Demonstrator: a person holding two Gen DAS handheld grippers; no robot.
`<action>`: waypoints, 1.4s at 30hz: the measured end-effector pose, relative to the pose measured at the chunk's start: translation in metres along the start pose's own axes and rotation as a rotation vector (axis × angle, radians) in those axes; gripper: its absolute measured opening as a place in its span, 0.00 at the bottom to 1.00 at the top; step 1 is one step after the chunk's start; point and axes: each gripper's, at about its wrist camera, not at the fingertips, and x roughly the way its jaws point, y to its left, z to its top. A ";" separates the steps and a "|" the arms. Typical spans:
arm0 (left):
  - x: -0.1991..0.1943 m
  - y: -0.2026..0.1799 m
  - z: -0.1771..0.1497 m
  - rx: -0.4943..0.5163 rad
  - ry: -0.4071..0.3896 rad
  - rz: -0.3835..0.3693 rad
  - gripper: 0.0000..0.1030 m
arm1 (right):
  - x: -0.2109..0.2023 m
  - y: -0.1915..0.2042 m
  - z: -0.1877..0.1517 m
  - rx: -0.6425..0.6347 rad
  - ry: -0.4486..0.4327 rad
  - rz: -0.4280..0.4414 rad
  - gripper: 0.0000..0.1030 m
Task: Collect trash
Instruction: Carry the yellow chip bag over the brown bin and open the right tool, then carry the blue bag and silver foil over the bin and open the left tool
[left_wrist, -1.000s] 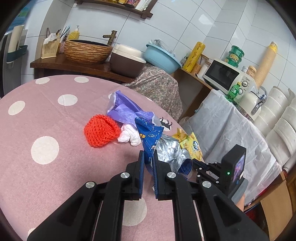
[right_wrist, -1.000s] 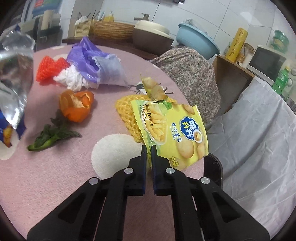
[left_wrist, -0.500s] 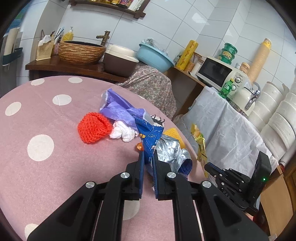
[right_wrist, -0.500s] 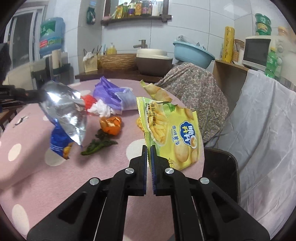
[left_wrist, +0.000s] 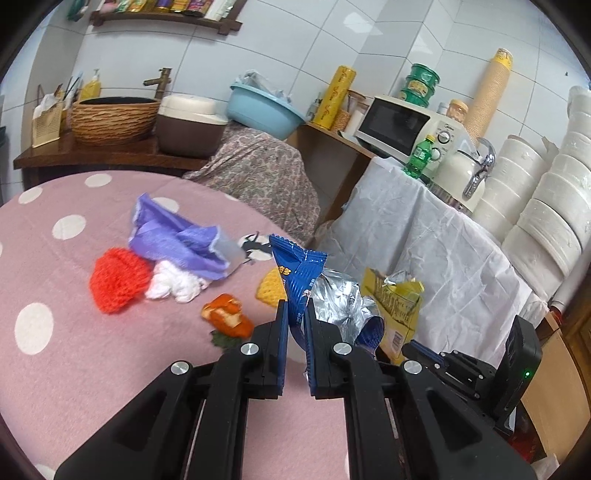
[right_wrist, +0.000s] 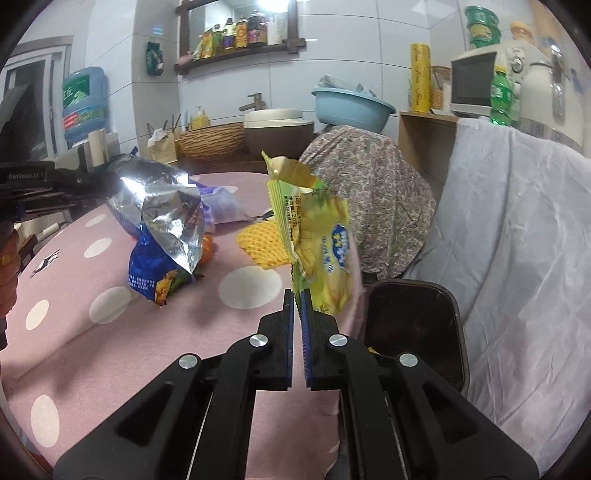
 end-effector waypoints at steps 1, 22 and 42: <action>0.003 -0.004 0.002 0.008 -0.002 -0.003 0.09 | 0.001 -0.005 0.000 0.009 0.000 -0.002 0.04; 0.070 -0.084 0.042 0.112 0.018 -0.034 0.09 | 0.094 -0.149 -0.034 0.275 0.142 -0.061 0.04; 0.109 -0.124 0.038 0.152 0.068 -0.048 0.09 | 0.169 -0.181 -0.099 0.352 0.290 -0.158 0.74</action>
